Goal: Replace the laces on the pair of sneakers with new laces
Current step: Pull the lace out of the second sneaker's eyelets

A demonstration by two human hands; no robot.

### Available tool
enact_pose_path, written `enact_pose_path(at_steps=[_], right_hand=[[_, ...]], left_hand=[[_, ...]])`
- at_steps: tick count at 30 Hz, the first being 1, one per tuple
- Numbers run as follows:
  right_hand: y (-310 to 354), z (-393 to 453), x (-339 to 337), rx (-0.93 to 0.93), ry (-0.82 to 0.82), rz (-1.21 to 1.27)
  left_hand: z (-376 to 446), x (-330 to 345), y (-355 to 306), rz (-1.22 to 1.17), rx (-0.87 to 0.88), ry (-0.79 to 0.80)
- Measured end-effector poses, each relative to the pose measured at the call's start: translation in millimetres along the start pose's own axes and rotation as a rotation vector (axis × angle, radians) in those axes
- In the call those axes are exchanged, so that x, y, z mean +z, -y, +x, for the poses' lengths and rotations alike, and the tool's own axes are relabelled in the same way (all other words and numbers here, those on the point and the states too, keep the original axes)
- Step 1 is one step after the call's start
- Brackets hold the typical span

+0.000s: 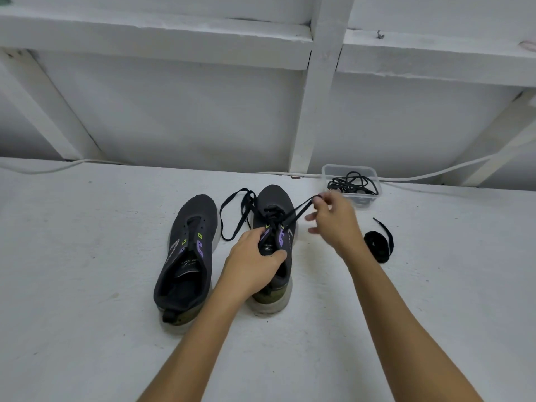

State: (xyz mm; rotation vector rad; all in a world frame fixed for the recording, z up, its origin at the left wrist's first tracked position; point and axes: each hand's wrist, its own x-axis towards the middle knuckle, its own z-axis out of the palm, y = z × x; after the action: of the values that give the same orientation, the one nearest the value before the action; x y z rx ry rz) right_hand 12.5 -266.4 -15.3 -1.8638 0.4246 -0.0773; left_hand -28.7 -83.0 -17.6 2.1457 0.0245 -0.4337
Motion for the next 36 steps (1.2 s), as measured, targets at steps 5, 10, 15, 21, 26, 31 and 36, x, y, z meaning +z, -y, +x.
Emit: enact_pose_path(at_steps=[5, 10, 15, 21, 26, 31, 36], right_hand=[[-13, -5, -2, -0.074, -0.08, -0.243], [-22, -30, 21, -0.012, 0.204, -0.189], [-25, -23, 29, -0.124, 0.119, -0.127], [-14, -13, 8, 0.02, -0.189, 0.17], [-14, -30, 16, 0.126, 0.282, 0.037], [-18, -23, 26, -0.028, 0.133, 0.047], [-15, -8, 9, 0.055, -0.258, 0.214]], left_hand=[[1, 1, 0, -0.004, -0.011, -0.011], [2, 1, 1, 0.013, -0.004, -0.018], [1, 1, 0, 0.016, 0.0, -0.008], [1, 0, 1, 0.003, -0.009, -0.002], [3, 1, 2, 0.023, 0.003, -0.015], [4, 2, 4, 0.028, 0.004, -0.012], [5, 2, 6, 0.019, -0.011, -0.002]])
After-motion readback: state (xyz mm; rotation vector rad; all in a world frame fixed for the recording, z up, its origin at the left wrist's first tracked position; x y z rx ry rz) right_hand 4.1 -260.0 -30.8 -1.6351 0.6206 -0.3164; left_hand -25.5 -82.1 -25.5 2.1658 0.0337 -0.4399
